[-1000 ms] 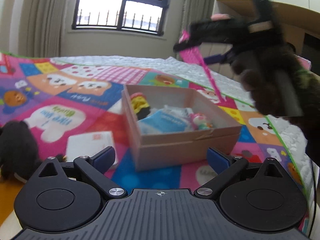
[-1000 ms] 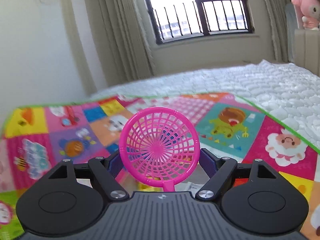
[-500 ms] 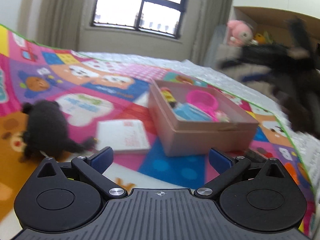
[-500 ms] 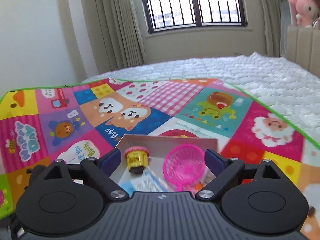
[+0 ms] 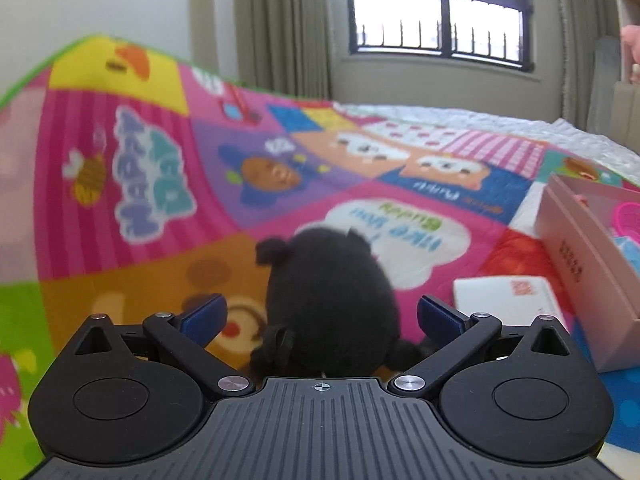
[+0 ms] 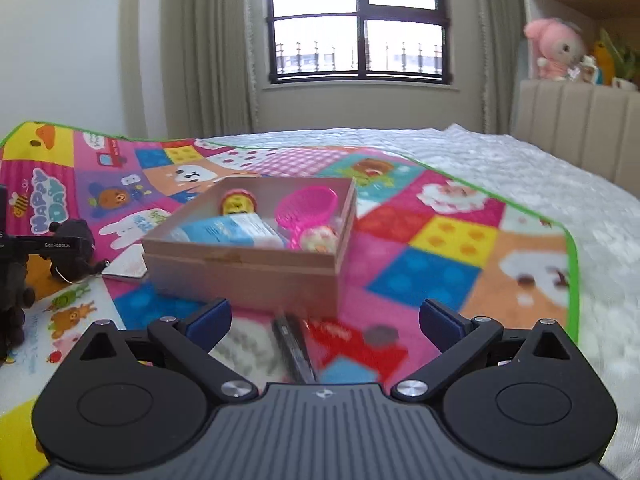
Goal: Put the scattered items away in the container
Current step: 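Lower the left gripper onto the black plush toy and close it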
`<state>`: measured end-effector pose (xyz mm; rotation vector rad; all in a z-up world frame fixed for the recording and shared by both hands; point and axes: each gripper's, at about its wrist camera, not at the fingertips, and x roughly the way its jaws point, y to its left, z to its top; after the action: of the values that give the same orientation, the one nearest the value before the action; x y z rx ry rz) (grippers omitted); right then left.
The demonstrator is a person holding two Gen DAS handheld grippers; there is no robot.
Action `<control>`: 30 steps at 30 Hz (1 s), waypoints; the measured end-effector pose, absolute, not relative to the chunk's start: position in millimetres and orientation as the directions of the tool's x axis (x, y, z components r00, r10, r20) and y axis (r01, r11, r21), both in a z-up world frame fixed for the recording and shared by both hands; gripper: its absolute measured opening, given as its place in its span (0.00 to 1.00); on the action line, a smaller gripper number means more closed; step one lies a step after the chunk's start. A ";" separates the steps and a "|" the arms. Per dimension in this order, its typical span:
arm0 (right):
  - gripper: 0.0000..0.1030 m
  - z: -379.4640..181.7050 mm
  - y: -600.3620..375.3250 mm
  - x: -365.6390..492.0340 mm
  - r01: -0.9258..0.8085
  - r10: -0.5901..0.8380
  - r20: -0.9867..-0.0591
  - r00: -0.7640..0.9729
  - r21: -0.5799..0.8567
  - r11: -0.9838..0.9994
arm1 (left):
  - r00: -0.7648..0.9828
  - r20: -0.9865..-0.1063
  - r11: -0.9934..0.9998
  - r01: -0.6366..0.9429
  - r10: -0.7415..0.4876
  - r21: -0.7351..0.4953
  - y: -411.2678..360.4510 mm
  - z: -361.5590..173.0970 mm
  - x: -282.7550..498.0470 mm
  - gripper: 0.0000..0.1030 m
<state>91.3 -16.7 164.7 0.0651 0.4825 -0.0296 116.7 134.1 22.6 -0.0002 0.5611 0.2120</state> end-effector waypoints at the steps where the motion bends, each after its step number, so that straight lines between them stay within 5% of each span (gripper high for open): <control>1: 0.98 161.0 -17.1 88.2 0.060 -0.028 -0.462 0.887 0.056 0.997 | 0.823 -0.531 0.977 -0.204 0.202 0.055 134.9 22.3 117.3 0.97; 3: 0.98 155.7 -19.3 83.8 0.081 -0.040 -0.463 0.886 0.069 0.994 | 0.822 -0.539 0.982 -0.184 0.183 0.053 137.4 23.5 117.9 0.71; 4: 0.98 153.8 -21.1 81.3 0.084 -0.035 -0.464 0.885 0.086 0.993 | 0.820 -0.540 0.981 -0.181 0.187 0.066 136.5 25.5 117.1 0.70; 13: 1.00 150.6 -27.9 43.7 0.084 -0.013 -0.429 0.903 0.147 0.986 | 0.891 -0.453 1.000 -0.017 0.025 0.023 102.2 76.5 38.7 0.69; 17: 1.00 153.2 -27.0 33.8 0.070 -0.002 -0.423 0.906 0.146 0.987 | 0.880 -0.405 0.969 0.224 -0.249 -0.109 65.5 111.7 -6.3 0.69; 22: 1.00 161.7 -19.7 18.2 0.050 0.011 -0.390 0.921 0.146 0.988 | 0.665 -0.433 0.786 0.426 -0.608 -0.449 26.3 95.3 -18.6 0.69; 28: 1.00 165.5 -12.8 8.3 0.030 0.020 -0.389 0.921 0.123 0.992 | 0.579 -0.532 0.774 0.329 -0.618 -0.541 18.4 34.1 -8.6 0.70; 30: 1.00 163.9 -8.6 7.8 0.015 0.032 -0.396 0.918 0.114 0.993 | 0.578 -0.543 0.773 0.283 -0.610 -0.567 31.1 21.7 -8.0 0.79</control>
<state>7.8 -8.6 163.9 0.1162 0.4091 0.0084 -8.0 31.1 21.7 -0.4513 0.7963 -0.5432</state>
